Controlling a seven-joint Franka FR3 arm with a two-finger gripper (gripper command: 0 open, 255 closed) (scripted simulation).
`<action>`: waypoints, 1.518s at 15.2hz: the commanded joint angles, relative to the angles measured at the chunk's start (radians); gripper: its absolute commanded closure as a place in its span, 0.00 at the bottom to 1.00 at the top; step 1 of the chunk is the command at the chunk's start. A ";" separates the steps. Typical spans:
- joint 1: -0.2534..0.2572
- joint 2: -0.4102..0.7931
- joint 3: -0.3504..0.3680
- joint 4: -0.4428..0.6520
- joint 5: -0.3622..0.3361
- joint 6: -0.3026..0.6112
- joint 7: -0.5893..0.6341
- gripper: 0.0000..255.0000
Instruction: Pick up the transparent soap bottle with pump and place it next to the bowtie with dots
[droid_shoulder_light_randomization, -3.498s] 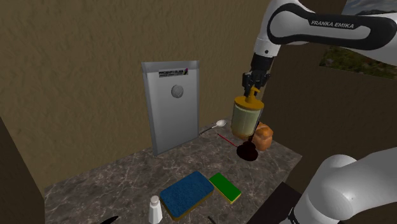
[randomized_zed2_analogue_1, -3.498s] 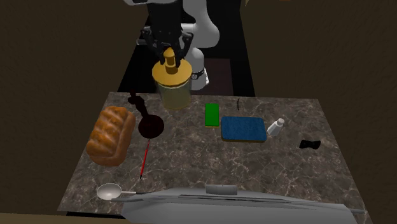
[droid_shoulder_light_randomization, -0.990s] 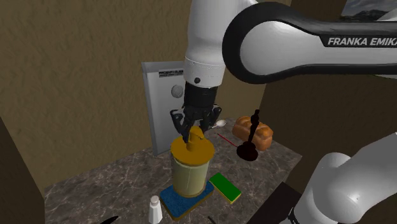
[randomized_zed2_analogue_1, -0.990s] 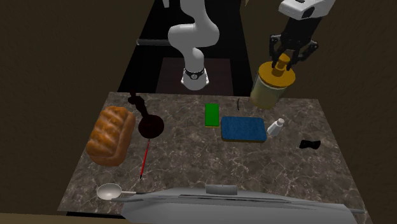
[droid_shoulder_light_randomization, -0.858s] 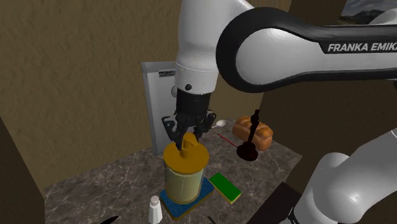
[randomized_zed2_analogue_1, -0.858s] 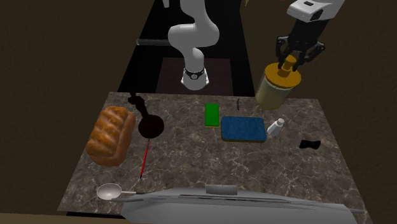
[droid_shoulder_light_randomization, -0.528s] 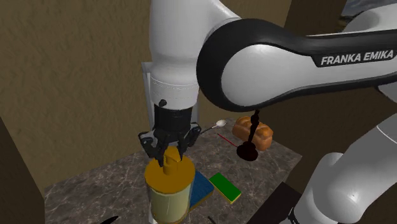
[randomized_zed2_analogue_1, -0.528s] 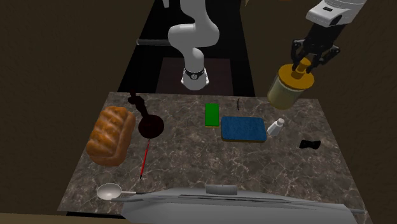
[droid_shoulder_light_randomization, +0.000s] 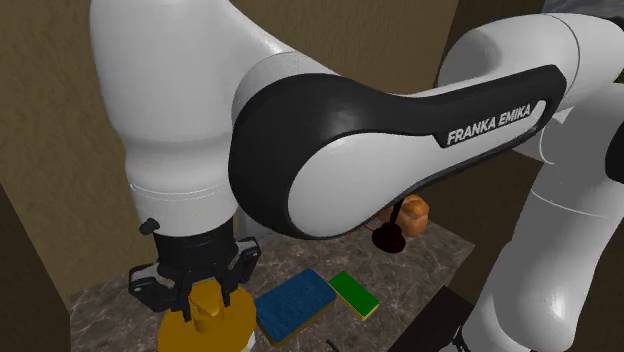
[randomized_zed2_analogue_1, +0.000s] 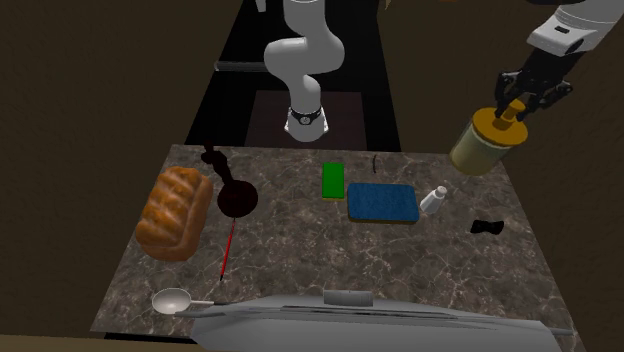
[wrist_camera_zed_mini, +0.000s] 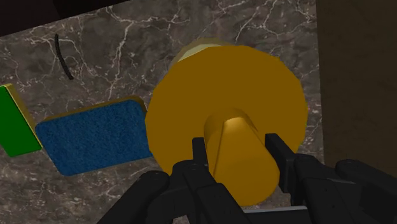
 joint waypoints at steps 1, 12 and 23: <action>0.063 0.113 0.017 0.084 -0.096 -0.028 0.090 1.00; 0.257 0.344 -0.034 0.217 -0.271 -0.024 0.236 1.00; 0.247 0.372 -0.052 0.101 -0.304 0.104 0.271 1.00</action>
